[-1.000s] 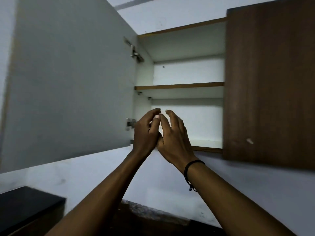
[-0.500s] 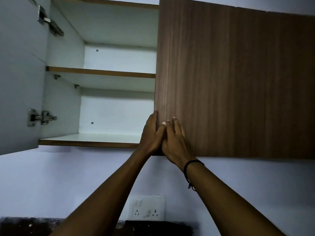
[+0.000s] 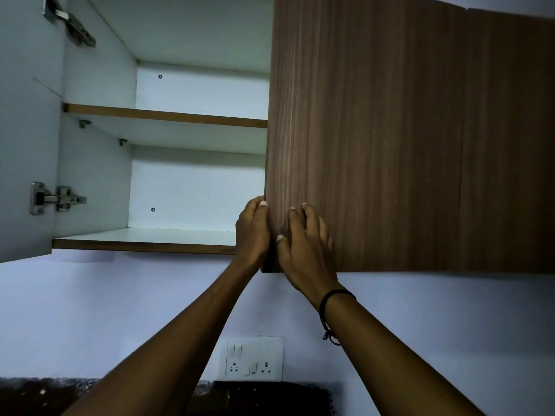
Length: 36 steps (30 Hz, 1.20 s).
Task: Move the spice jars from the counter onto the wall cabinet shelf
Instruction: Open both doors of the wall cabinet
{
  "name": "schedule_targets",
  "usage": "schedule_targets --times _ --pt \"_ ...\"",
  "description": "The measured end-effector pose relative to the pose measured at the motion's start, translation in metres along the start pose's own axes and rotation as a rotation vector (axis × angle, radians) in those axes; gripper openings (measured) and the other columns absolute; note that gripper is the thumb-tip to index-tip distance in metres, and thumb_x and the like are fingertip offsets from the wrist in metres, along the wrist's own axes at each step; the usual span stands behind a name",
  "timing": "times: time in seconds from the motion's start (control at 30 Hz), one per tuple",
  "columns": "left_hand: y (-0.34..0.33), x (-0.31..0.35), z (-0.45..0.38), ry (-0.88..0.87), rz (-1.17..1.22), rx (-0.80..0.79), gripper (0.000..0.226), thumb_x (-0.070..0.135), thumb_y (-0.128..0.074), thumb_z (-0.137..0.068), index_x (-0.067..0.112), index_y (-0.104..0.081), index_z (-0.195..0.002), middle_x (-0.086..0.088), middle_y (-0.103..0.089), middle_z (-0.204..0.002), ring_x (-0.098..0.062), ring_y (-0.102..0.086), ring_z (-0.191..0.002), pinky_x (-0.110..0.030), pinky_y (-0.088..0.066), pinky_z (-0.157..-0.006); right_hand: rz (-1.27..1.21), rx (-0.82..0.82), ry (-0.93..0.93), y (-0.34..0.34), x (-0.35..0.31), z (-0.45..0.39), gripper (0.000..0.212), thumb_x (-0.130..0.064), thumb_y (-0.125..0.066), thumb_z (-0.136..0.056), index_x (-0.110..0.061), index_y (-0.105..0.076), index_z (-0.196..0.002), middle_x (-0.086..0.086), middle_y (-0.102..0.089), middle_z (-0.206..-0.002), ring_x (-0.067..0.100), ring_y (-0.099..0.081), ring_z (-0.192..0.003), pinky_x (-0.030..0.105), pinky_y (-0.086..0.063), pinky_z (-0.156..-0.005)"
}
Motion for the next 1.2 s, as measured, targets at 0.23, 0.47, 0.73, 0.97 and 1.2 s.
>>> schedule_targets --times 0.23,0.47,0.73,0.97,1.2 --pt "-0.004 0.066 0.046 -0.191 0.126 0.007 0.023 0.025 -0.045 -0.098 0.008 -0.060 -0.094 -0.005 -0.066 -0.088 -0.021 -0.065 -0.082 -0.035 -0.056 -0.068 -0.213 0.268 -0.042 0.086 -0.010 0.033 0.056 -0.047 -0.041 -0.092 -0.024 -0.045 -0.143 0.001 -0.040 -0.144 0.017 -0.037 -0.126 0.038 -0.042 -0.101" --pt "-0.061 0.140 0.122 -0.290 0.450 -0.099 0.011 0.020 -0.048 -0.092 0.012 -0.056 -0.093 0.010 -0.064 -0.079 -0.006 -0.064 -0.075 -0.021 -0.055 -0.067 -0.386 0.262 -0.072 0.185 0.007 0.074 0.055 -0.047 -0.036 -0.093 -0.032 -0.039 -0.146 -0.015 -0.036 -0.142 0.001 -0.040 -0.126 0.017 -0.041 -0.098" --pt "-0.164 0.211 0.208 -0.222 0.736 -0.229 0.020 0.016 -0.051 -0.093 0.014 -0.058 -0.111 -0.007 -0.061 -0.122 -0.014 -0.063 -0.112 -0.036 -0.055 -0.094 -0.397 0.370 -0.131 0.297 0.065 0.126 0.039 -0.043 -0.035 -0.099 -0.042 -0.052 -0.134 -0.019 -0.055 -0.129 -0.007 -0.056 -0.112 0.013 -0.051 -0.087" --pt "-0.246 0.238 0.259 -0.380 0.576 -0.255 0.032 0.014 -0.047 -0.097 0.024 -0.056 -0.127 0.005 -0.054 -0.141 -0.007 -0.047 -0.135 -0.028 -0.039 -0.113 -0.422 0.498 -0.242 0.364 0.129 0.150 0.035 -0.028 -0.034 -0.106 -0.028 -0.061 -0.129 -0.010 -0.070 -0.112 0.001 -0.067 -0.100 0.019 -0.056 -0.079" --pt "-0.351 0.237 0.293 -0.605 0.260 -0.572 0.053 0.023 -0.043 -0.102 0.022 -0.029 -0.154 0.012 -0.019 -0.162 -0.001 -0.016 -0.151 -0.027 -0.019 -0.124 -0.405 0.669 -0.515 0.417 0.217 0.172 0.034 -0.026 -0.032 -0.106 -0.027 -0.066 -0.097 -0.003 -0.071 -0.094 0.018 -0.068 -0.093 0.028 -0.055 -0.076"
Point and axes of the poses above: each hand's wrist, its own z-axis away from the middle knuckle, its own y-axis out of the back of the hand, x = y × z, the point moved 8 cm from there along -z, towards the middle knuckle
